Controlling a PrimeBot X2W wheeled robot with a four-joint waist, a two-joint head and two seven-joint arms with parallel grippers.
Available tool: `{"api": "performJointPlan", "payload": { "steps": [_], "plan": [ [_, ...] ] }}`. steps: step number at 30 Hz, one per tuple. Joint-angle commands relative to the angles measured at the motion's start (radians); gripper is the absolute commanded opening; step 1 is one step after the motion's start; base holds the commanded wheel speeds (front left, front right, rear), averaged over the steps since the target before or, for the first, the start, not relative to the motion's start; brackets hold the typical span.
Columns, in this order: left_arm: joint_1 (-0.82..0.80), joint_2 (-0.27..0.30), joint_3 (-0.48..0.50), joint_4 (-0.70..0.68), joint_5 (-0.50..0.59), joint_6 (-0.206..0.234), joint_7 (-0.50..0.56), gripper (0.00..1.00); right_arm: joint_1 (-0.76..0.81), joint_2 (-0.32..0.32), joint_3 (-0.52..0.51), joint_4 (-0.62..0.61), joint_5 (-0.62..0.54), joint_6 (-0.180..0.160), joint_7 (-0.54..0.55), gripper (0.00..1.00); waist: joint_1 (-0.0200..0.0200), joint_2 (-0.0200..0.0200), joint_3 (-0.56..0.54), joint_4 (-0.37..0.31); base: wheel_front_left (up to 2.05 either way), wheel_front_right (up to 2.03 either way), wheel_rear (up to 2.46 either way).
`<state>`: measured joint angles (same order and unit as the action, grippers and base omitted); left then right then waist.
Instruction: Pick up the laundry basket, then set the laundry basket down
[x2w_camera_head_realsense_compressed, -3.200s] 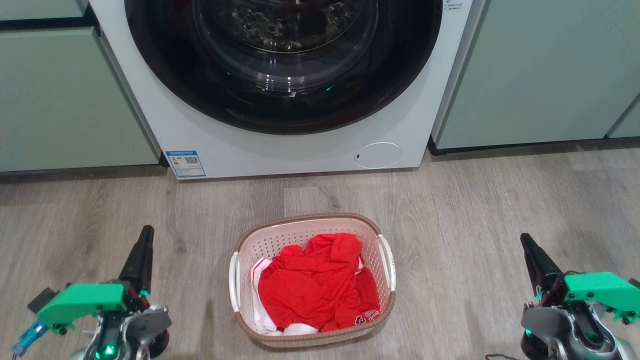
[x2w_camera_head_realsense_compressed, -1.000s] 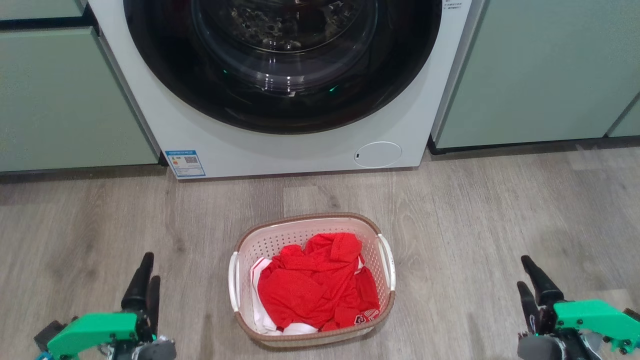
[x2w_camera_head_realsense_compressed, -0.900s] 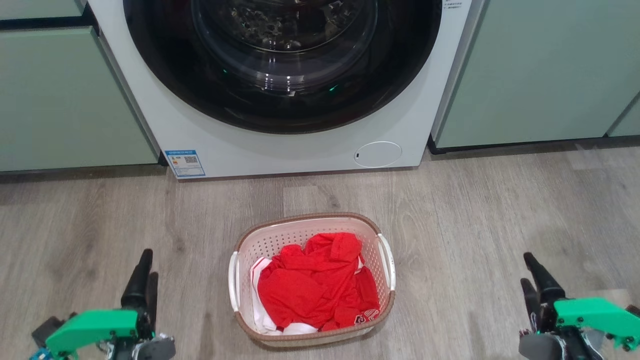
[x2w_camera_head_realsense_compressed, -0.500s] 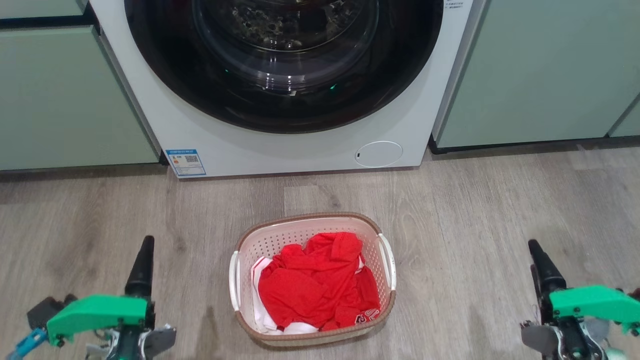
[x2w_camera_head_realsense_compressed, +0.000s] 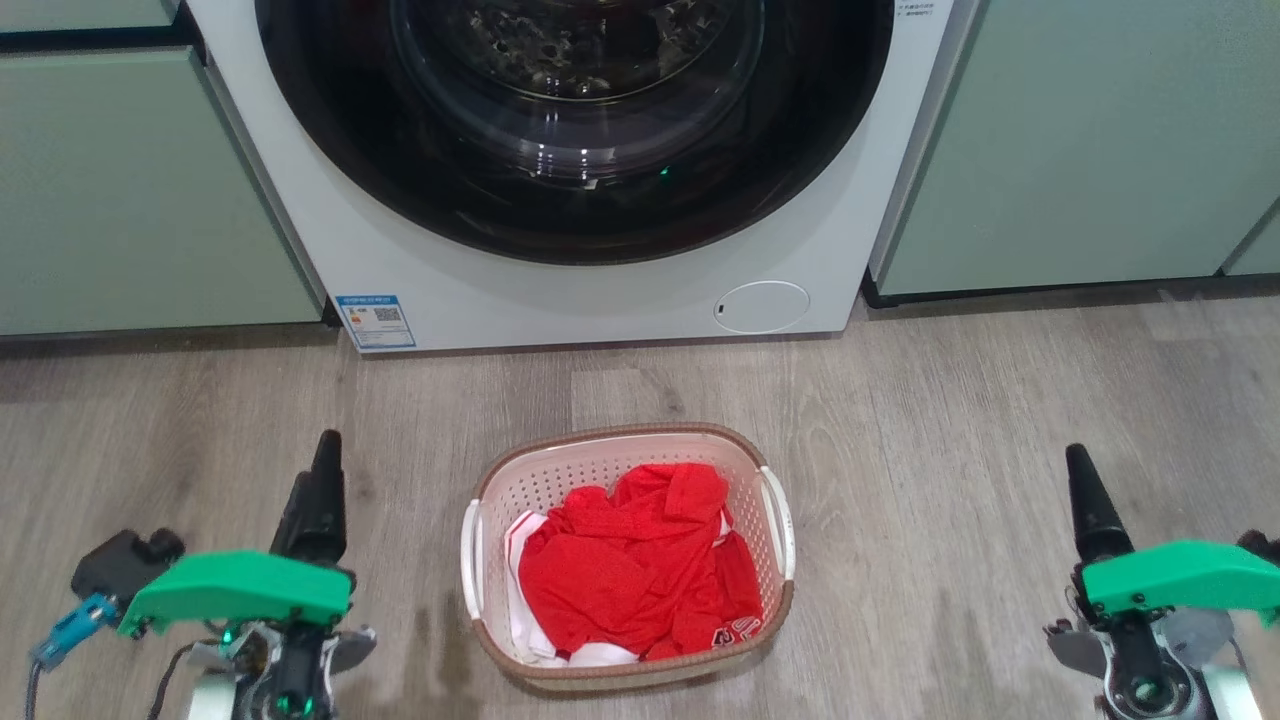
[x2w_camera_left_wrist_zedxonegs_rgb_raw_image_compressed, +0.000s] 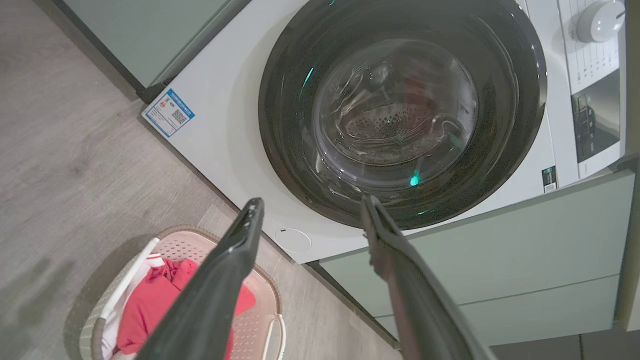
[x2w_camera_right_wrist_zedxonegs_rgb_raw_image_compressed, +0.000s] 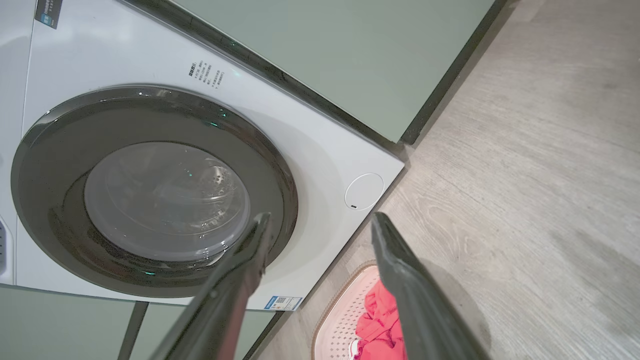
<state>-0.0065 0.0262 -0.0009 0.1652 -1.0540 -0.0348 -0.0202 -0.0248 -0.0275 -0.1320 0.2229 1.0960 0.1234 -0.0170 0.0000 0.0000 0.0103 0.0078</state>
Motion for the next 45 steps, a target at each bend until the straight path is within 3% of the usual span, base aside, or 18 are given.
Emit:
{"api": "performJointPlan", "payload": {
  "steps": [1,12,28,41,45],
  "plan": [
    [-0.063,0.012,0.005,-0.048,0.031,0.004,-0.010,1.00,-0.054,-0.013,0.007,-0.045,-0.028,0.003,-0.014,1.00,0.0000,0.0000,0.000,0.000,0.00,0.00,0.00],
    [-0.081,0.051,-0.094,-0.084,0.219,0.086,-0.045,1.00,-0.066,-0.014,0.042,-0.097,-0.267,0.003,-0.049,1.00,0.0000,0.0000,0.001,-0.003,0.00,0.00,0.00],
    [-0.109,0.120,-0.274,0.027,0.428,0.146,-0.092,1.00,-0.077,-0.024,0.130,-0.054,-0.526,0.004,-0.096,1.00,0.0000,0.0000,-0.009,-0.012,0.00,0.00,0.00],
    [-0.129,0.108,-0.348,0.181,0.469,0.070,-0.127,1.00,-0.093,-0.048,0.204,0.017,-0.675,0.005,-0.131,1.00,0.0000,0.0000,-0.024,-0.016,0.00,0.00,0.00],
    [-0.146,0.097,-0.357,0.224,0.500,0.075,-0.139,1.00,-0.099,-0.048,0.224,0.035,-0.693,0.005,-0.140,1.00,0.0000,0.0000,-0.027,-0.016,0.00,0.00,0.00]
  ]
}}
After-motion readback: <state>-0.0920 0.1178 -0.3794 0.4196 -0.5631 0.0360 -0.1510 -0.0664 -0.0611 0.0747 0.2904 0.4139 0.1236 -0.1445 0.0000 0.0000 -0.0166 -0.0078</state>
